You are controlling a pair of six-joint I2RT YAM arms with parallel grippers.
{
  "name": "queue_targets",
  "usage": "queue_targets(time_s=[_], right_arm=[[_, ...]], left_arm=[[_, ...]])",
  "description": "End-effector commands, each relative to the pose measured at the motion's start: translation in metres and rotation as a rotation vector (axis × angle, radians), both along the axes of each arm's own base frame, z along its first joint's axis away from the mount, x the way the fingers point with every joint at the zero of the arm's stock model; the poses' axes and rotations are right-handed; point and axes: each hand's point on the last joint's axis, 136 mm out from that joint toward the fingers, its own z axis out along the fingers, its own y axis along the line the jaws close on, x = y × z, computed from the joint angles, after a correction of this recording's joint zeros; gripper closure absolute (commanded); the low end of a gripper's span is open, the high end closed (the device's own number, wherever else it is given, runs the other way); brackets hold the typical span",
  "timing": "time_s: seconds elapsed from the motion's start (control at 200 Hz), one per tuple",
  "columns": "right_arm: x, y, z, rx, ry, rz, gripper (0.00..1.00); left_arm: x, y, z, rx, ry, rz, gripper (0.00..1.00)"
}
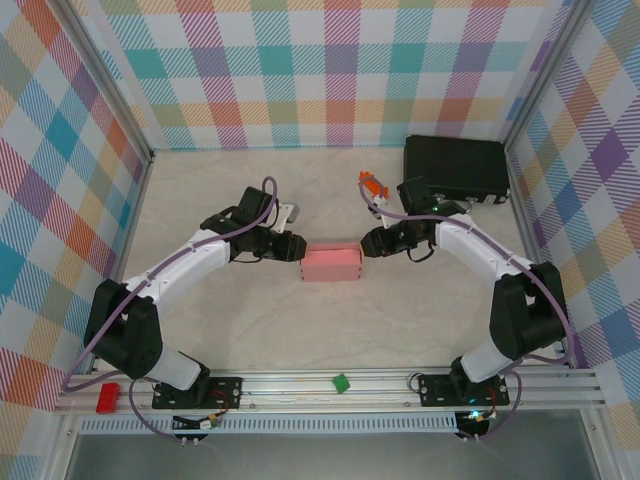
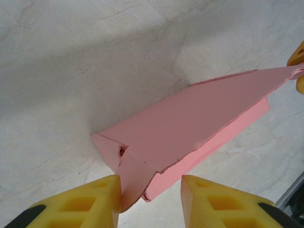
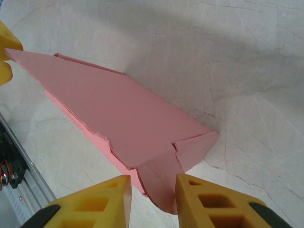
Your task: Fold the paper box
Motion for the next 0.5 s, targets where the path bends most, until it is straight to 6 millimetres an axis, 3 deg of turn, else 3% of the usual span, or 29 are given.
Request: queue_targets(time_s=[0.0, 0.495], right_arm=[[-0.0012, 0.0043, 0.0001, 0.005, 0.007, 0.001, 0.71], [-0.0013, 0.0114, -0.0002, -0.003, 0.026, -0.047, 0.81]], left_arm=[[0.0020, -0.0003, 0.0071, -0.018, 0.012, 0.020, 0.66], [0.0000, 0.0006, 0.0076, -0.048, 0.043, 0.076, 0.71]])
